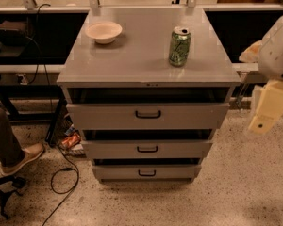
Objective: Open middle drawer
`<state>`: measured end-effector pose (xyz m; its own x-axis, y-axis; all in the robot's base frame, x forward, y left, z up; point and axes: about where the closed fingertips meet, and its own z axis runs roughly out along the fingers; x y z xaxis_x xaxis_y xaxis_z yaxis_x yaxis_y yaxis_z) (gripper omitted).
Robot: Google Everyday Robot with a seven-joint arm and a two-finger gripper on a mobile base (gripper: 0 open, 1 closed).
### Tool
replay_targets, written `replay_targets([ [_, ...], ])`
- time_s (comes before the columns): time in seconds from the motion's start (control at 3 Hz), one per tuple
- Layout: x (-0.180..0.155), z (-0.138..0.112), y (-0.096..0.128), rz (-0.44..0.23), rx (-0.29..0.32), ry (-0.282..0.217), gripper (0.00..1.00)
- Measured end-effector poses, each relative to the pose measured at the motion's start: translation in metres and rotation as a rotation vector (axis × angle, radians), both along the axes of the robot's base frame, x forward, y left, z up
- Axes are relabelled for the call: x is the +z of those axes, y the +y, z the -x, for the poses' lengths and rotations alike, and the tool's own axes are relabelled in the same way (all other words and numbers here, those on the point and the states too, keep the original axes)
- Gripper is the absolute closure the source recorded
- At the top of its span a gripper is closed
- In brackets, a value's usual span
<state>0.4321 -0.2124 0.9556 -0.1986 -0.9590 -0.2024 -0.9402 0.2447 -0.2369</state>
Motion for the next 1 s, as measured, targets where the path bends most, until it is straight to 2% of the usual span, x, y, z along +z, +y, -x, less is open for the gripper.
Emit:
replay_targets([
  [0.33, -0.064, 0.009, 0.016, -0.037, 0.054, 0.040, 0.00],
  [0.67, -0.133, 0.020, 0.033, -0.086, 0.075, 0.086, 0.00],
  [1.0, -0.133, 0.020, 0.033, -0.086, 0.075, 0.086, 0.00],
])
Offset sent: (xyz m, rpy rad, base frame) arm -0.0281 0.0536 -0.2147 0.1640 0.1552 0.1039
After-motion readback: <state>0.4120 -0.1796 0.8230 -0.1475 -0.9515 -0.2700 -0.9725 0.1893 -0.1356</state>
